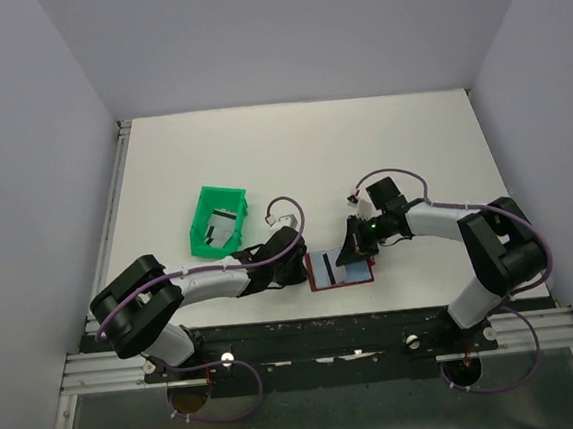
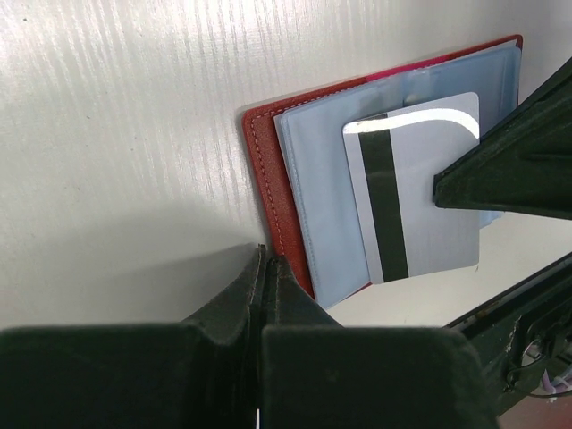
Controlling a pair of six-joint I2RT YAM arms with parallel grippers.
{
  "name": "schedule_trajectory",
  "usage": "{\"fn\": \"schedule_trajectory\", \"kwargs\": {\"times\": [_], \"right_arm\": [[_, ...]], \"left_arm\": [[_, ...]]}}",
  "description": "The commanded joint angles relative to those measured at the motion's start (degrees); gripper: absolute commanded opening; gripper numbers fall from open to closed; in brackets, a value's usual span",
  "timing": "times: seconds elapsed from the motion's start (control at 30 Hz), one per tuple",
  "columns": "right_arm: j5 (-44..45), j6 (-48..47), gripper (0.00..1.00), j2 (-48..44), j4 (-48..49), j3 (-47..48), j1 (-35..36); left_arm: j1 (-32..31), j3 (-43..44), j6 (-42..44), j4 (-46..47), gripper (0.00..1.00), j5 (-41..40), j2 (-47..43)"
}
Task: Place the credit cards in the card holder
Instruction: Insert the credit card into the card holder.
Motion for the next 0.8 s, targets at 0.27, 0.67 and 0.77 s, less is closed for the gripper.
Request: {"fn": "schedule_trajectory", "kwargs": {"times": [0.27,0.67,0.77], "right_arm": [[-0.7,6.7,0.0,-7.4,14.8,-6.4,0.0],[7.6,3.9,0.0,-11.0,0.7,-5.1,-2.3],[7.5,3.9,0.0,-10.7,0.6,-5.6,-3.1]], "left_arm": [[1.1,-1.4,1.3,-2.8,0.0,-0.9,-0.4],[1.5,-1.8,1.8,-3.0,0.0,-1.0,-1.1],[1.6,-1.9,1.9,-3.0,0.0,-1.0,-1.1]]}}
